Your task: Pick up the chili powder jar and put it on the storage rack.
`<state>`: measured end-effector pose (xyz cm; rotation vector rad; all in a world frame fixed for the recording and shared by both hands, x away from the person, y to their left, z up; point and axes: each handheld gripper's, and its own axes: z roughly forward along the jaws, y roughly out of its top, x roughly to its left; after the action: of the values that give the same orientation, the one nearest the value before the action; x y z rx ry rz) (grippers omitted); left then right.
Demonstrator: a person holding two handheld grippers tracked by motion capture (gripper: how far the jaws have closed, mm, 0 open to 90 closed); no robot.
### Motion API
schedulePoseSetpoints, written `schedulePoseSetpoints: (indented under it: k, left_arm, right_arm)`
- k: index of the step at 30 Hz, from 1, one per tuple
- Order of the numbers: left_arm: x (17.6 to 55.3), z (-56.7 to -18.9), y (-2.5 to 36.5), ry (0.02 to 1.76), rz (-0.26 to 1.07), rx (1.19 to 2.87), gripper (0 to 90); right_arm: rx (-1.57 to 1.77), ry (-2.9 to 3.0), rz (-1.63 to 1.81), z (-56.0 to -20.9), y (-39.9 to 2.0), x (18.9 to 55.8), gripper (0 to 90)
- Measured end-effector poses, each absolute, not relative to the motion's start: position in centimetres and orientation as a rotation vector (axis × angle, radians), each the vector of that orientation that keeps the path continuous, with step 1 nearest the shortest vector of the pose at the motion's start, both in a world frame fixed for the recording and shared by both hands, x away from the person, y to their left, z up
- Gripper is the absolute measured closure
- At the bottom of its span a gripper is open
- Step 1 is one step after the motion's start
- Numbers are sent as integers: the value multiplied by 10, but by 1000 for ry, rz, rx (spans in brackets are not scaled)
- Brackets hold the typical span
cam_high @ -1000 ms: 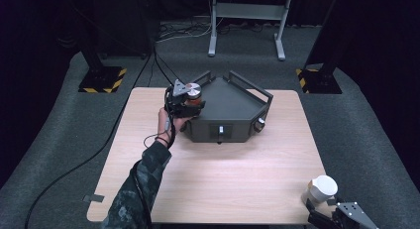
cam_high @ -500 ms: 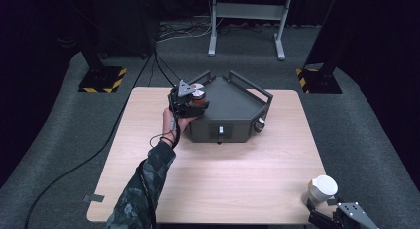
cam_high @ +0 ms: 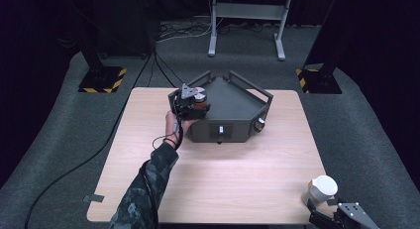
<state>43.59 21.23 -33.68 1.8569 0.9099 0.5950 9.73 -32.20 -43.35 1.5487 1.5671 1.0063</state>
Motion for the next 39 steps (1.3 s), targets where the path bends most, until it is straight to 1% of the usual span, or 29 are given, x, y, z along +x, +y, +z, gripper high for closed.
schedulePoseSetpoints:
  k: [6,12,22,25,28,31,32,33,35,39]
  left_arm:
    - [436,-342,217,937,569,1815,316]
    - [434,-344,217,939,574,1808,315]
    - [433,-341,215,963,580,1819,286]
    - [432,-334,212,999,583,1833,238]
    - [434,-326,216,1021,546,1847,168]
    - [434,-322,221,1025,525,1855,67]
    - [434,-320,223,1027,516,1858,67]
    - [434,-318,226,1029,500,1860,39]
    - [428,-316,227,1042,515,1858,9]
    - [415,-313,233,1044,520,1880,0]
  right_arm:
    - [1547,1567,1005,-433,-321,97,0]
    - [1551,1567,1003,-433,-321,98,0]
    - [1551,1571,1000,-432,-321,98,0]
    - [1551,1574,999,-432,-320,98,0]
    - [1550,1576,999,-432,-320,98,0]
    - [1550,1574,1001,-432,-320,98,0]
    - [1550,1574,1001,-432,-320,98,0]
    - [1550,1575,1000,-432,-320,98,0]
    - [1548,1573,1001,-432,-320,98,0]
    - [1547,1570,1000,-432,-320,97,0]
